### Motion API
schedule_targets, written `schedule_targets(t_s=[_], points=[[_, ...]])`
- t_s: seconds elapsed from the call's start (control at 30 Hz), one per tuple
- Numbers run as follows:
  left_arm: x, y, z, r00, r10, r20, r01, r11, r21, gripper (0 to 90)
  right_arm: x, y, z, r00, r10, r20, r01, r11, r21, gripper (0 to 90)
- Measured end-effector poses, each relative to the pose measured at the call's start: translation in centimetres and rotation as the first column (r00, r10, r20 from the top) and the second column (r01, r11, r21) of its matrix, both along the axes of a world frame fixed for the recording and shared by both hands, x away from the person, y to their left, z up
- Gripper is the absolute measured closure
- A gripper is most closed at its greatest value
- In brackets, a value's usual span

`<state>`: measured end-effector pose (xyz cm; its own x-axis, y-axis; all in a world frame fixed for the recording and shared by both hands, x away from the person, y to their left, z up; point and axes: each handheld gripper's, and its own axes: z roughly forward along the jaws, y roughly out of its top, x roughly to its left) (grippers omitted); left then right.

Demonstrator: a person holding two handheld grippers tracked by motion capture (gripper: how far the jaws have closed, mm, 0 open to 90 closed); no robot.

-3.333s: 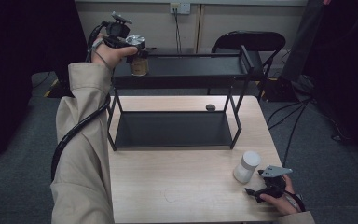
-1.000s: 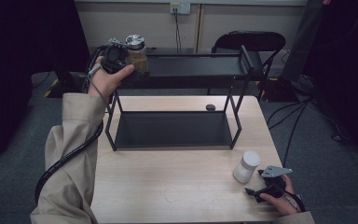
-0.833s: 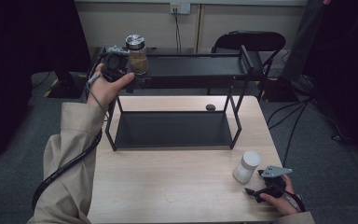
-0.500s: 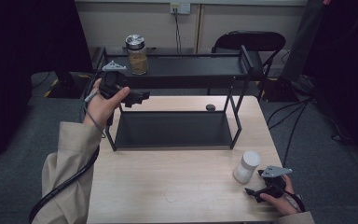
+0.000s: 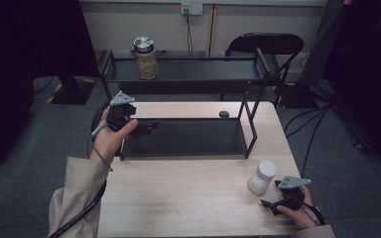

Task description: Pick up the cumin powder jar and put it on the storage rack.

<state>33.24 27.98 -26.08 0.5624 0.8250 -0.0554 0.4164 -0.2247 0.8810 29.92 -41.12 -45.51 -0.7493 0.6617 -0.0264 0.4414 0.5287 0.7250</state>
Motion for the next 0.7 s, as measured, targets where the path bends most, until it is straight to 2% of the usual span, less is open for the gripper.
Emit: schedule_targets(t_s=[0.17,0.47,0.67,0.7], points=[[-0.9,-0.1,-3.1,0.9995,-0.024,-0.019,0.024,0.9997,0.009,0.9,0.0,0.0,0.0,1.0,0.0,-0.001,0.0,1.0,-0.001,0.0],[-2.7,-0.5,-7.1,0.9978,-0.055,-0.037,0.056,0.9977,0.038,1.0,0.0,0.0,0.0,1.0,0.0,-0.001,0.0,1.0,-0.001,0.0],[-4.2,-0.5,-11.4,0.9943,-0.078,-0.072,0.08,0.9964,0.026,1.0,0.0,0.0,0.0,1.0,0.0,0.0,0.0,1.0,-0.001,0.0],[-4.2,-0.4,-12.1,0.9924,-0.086,-0.088,0.088,0.9959,0.022,1.0,0.0,0.0,0.0,1.0,0.0,-0.001,0.0,1.0,-0.001,0.0]])
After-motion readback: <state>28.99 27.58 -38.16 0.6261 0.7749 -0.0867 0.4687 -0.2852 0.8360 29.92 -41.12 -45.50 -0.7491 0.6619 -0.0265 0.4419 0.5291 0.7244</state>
